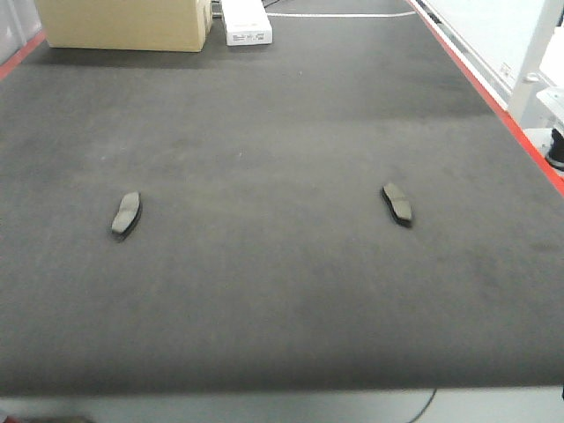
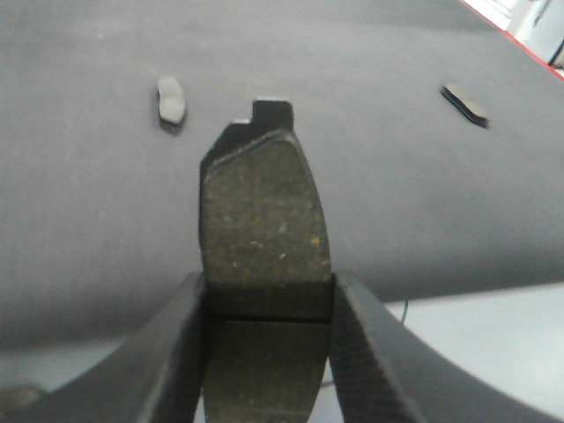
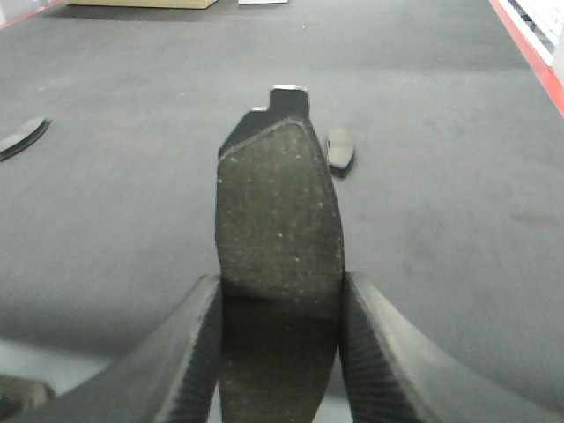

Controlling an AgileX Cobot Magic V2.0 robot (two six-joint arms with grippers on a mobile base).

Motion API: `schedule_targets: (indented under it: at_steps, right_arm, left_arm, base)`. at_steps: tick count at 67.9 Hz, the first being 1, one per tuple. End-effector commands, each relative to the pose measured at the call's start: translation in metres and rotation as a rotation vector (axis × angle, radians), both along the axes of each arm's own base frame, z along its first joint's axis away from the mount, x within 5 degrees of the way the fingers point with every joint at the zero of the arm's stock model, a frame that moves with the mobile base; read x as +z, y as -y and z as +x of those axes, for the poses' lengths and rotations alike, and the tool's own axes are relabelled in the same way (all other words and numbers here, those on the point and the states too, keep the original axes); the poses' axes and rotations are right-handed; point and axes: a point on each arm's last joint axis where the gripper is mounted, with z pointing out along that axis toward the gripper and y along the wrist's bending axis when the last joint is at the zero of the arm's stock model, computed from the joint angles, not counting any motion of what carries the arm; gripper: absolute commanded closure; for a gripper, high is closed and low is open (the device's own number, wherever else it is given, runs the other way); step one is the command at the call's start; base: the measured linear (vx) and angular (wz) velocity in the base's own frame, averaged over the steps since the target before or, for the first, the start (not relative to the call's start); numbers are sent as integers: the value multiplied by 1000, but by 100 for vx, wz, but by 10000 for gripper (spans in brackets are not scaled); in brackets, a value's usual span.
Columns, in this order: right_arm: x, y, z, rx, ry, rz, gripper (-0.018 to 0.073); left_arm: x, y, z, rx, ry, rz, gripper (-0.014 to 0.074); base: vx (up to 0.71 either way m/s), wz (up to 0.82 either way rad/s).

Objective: Move and align brake pads A on conveyor
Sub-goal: 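Hold both brake pads above the conveyor belt surface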

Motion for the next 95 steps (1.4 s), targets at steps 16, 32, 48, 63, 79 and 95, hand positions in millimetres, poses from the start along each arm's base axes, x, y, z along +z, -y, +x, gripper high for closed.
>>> schedule_targets:
  at_steps: [16, 32, 48, 63, 79, 95]
  right_arm:
    - [17, 0, 2, -3, 121, 13, 564]
    - [17, 0, 2, -3, 121, 13, 564]
    - [17, 0, 2, -3, 121, 13, 564]
    - [17, 0, 2, -3, 121, 13, 564]
    - [17, 0, 2, -3, 121, 13, 564]
    - [17, 0, 2, -3, 121, 13, 564]
  left_arm:
    - [15, 2, 4, -10, 93, -32, 603]
    - [15, 2, 4, -10, 93, -32, 603]
    - [15, 2, 4, -10, 93, -32, 603]
    - [15, 2, 4, -10, 93, -32, 603]
    - [15, 2, 4, -10, 93, -32, 603]
    - [15, 2, 4, -10, 93, -32, 603]
  base:
    - [33, 1]
    - [28, -1]
    - [22, -4]
    - [15, -2]
    - [6, 1]
    - [0, 0]
